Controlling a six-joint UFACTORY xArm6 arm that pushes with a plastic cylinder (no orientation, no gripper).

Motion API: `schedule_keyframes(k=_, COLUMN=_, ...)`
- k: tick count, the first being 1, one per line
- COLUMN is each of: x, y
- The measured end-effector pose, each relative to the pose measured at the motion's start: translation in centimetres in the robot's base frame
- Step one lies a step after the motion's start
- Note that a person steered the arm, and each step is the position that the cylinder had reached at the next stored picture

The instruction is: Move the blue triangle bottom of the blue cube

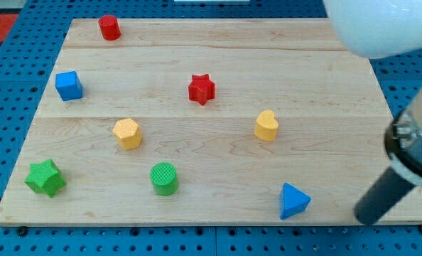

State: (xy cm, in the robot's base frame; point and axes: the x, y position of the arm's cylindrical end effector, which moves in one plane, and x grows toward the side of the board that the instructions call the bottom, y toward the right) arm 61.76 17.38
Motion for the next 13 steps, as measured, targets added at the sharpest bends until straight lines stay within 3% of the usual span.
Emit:
schedule_keyframes(k=1, x=0.0, y=-9.0)
schedule_keyframes(k=3, x=-1.6, y=-7.7)
schedule_keyframes(k=6, x=-11.7, y=-15.5)
schedule_keyframes(k=7, x=-11.7, y=-21.0)
schedule_keyframes(k=9, x=-17.9, y=-30.4)
schedule_keyframes(k=10, x=-18.4, y=-36.5)
schedule_keyframes(k=13, x=-20.6, y=-39.2)
